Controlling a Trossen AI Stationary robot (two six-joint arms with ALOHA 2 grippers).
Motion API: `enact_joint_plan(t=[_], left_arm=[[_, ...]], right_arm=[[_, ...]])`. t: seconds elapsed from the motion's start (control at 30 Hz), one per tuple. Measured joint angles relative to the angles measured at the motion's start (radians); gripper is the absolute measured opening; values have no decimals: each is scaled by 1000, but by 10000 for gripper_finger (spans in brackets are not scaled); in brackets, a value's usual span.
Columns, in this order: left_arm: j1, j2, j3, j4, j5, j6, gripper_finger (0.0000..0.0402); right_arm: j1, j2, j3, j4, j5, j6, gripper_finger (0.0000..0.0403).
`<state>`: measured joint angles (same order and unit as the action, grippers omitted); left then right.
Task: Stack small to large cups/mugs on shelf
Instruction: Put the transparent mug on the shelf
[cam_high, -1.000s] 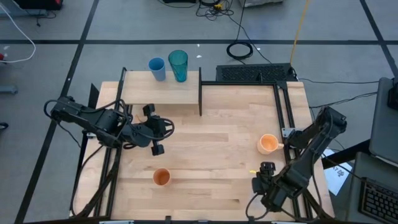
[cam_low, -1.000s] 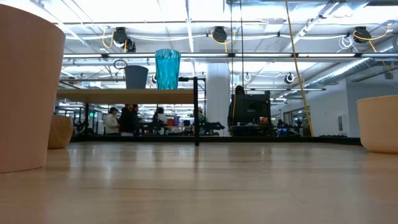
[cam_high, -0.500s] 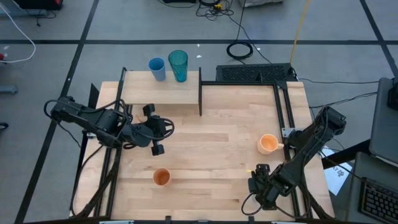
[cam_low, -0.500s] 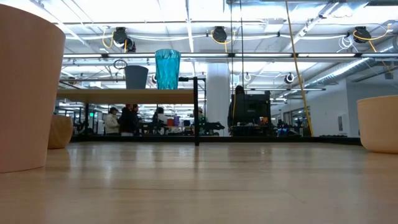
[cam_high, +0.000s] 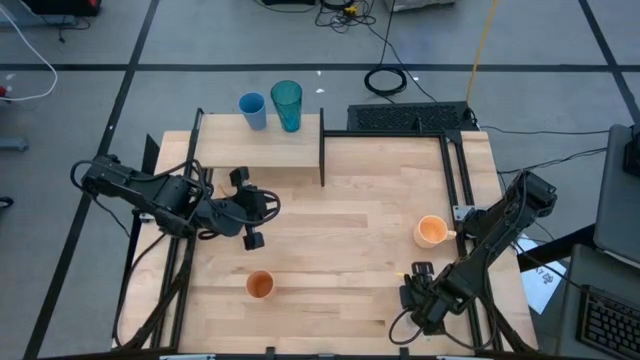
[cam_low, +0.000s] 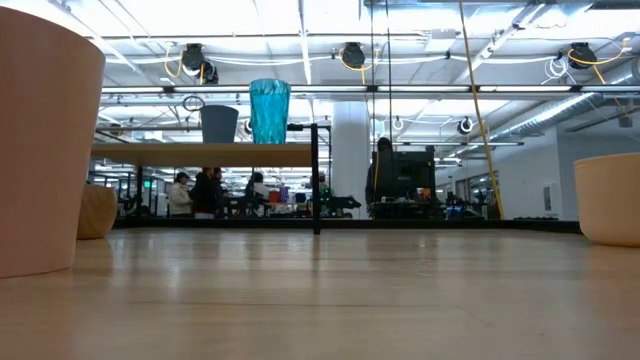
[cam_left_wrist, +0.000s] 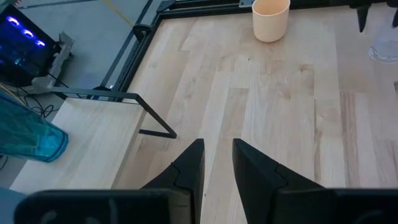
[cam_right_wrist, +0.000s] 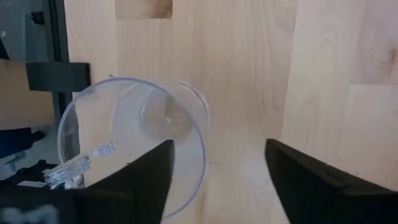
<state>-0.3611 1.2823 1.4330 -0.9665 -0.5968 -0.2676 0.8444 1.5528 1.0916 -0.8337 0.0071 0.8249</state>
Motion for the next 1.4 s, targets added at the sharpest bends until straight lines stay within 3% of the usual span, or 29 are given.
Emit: enact_joint_plan(t=[0.53, 0.97, 1.17, 1.4], left_arm=[[0, 0, 0, 0, 0, -1, 86], [0, 0, 0, 43, -1, 23, 86], [0, 0, 0, 56, -33, 29, 86], [0, 6, 0, 74, -97, 26, 86]], right_arm=[[-25, 0, 0, -1, 6, -56, 8], [-130, -55, 79, -98, -91, -126, 1], [-226, -135, 145, -144, -61, -146, 1], [-373, -273, 164, -119, 32, -296, 1]])
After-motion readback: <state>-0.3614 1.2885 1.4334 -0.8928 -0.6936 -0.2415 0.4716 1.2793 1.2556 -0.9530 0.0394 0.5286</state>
